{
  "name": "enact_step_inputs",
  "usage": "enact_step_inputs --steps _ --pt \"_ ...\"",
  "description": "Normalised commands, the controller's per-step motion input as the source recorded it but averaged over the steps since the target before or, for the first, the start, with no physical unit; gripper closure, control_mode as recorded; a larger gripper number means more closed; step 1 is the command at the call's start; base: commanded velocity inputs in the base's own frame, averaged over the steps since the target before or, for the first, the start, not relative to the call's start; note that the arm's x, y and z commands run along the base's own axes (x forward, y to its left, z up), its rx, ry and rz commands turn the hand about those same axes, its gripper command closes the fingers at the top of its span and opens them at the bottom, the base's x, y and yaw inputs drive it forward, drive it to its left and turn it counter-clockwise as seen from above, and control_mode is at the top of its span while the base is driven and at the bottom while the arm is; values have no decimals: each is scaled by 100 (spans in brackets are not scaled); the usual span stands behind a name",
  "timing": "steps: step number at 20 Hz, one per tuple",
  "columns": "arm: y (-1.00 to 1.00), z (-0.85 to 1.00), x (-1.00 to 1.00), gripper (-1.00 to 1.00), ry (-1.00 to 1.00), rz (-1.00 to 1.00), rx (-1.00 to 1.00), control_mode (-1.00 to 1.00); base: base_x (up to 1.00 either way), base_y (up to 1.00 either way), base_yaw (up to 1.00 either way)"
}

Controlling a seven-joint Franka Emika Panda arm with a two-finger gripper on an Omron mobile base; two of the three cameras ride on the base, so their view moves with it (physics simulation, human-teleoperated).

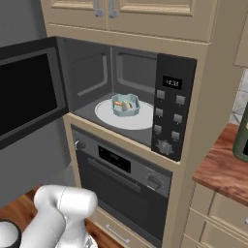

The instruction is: Place the tupperware containing the shrimp and garlic meal in the microwave. Close the microwave door and press the start button to reheat the meal.

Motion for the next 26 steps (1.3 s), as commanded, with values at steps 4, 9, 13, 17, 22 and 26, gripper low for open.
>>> enact_step_inputs --steps 4,9,13,17,22,26 --pt "32 0 2 -100 -3 -5 0 -100 0 0 0" --pt "1 0 5 -100 -13 -8 1 -100 0 0 0" --pt "0 0 22 -100 -13 -8 3 -100 0 0 0" --pt "0 0 34 -100 -12 -6 4 -100 0 0 0" --pt "0 0 45 -100 -10 -4 4 -100 0 0 0" --pt "-30 0 23 -100 -12 -8 4 -100 0 0 0"
